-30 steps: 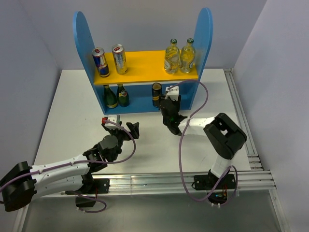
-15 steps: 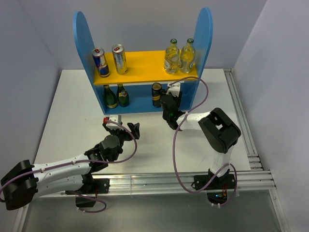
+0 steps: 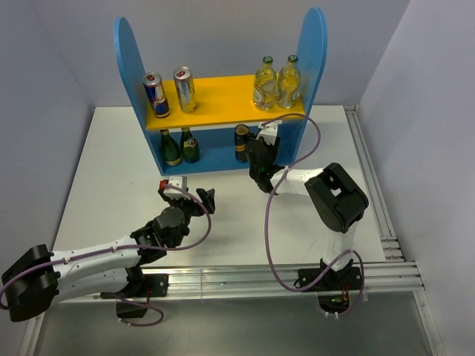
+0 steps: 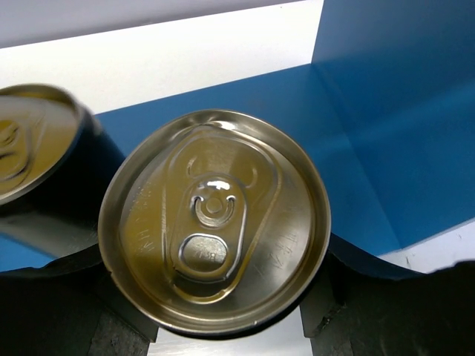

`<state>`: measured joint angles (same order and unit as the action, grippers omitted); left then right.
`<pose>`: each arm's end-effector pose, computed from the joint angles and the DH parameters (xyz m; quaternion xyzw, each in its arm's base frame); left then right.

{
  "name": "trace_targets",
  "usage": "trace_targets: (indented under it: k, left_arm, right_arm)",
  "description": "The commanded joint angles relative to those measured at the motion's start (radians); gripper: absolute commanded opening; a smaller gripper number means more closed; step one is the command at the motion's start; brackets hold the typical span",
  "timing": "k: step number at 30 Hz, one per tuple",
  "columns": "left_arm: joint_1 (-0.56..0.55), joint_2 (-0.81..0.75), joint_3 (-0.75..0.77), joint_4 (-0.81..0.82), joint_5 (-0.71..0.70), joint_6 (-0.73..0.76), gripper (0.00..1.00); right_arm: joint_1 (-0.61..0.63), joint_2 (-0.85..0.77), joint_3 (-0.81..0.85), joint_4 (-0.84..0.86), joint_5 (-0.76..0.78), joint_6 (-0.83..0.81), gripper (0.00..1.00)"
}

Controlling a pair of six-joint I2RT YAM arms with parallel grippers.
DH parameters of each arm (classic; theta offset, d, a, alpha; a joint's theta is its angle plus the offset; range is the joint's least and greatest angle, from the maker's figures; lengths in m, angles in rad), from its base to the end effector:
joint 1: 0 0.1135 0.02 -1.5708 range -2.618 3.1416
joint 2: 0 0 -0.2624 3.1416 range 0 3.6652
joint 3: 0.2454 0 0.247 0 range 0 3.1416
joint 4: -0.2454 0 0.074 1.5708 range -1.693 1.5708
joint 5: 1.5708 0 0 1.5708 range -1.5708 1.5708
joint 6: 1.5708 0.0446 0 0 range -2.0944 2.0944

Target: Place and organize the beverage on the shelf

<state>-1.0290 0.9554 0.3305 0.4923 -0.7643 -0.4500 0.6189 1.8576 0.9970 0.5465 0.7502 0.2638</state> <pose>0.1312 -0.1582 0.2222 -0.0361 0.7392 -0.2046 0.6406 0.3413 0.2058 0.1897 0.0790 0.7789 -0.0344 0.6211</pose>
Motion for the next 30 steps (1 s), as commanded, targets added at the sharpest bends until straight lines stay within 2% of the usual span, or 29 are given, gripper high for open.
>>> trace_targets:
  k: [1, 4, 7, 9, 15, 17, 18, 20, 21, 24, 30]
  left_arm:
    - [-0.005, 0.000, 0.002, 0.042, 0.002, -0.007, 0.99]
    - [-0.005, -0.003, -0.001, 0.040, 0.002, -0.006, 0.99]
    - [-0.005, -0.010, -0.002, 0.038, 0.002, -0.007, 0.99]
    - [-0.005, -0.015, -0.002, 0.038, 0.003, -0.006, 0.99]
    - [-0.005, -0.018, -0.004, 0.037, 0.003, -0.007, 0.99]
    - [-0.005, -0.023, -0.004, 0.037, 0.003, -0.007, 0.99]
    - [-0.005, -0.024, -0.005, 0.037, 0.003, -0.007, 0.99]
    - [-0.005, -0.024, -0.004, 0.035, 0.003, -0.007, 0.99]
    - [-0.005, -0.023, -0.004, 0.035, 0.003, -0.006, 0.99]
    - [-0.005, -0.020, -0.005, 0.037, 0.003, -0.006, 0.99]
    - [-0.005, -0.003, -0.004, 0.046, 0.003, -0.006, 0.99]
  right_arm:
    - [-0.027, -0.006, 0.078, 0.084, -0.015, -0.008, 0.47]
    - [-0.028, -0.006, 0.081, 0.078, -0.015, -0.003, 0.59]
    - [-0.030, -0.002, 0.092, 0.066, -0.014, -0.003, 0.67]
    - [-0.030, 0.000, 0.095, 0.063, -0.014, -0.003, 0.77]
    - [-0.030, 0.005, 0.106, 0.050, -0.009, 0.002, 0.79]
    - [-0.030, 0.008, 0.114, 0.032, -0.006, 0.005, 0.74]
    - [-0.031, 0.011, 0.120, 0.024, -0.003, 0.008, 0.67]
    - [-0.031, 0.009, 0.120, 0.024, 0.006, 0.009, 0.47]
    - [-0.030, 0.008, 0.114, 0.024, 0.011, 0.014, 0.29]
    - [-0.031, -0.001, 0.100, 0.021, 0.027, 0.025, 0.00]
    - [-0.031, -0.014, 0.080, 0.053, 0.052, 0.014, 0.00]
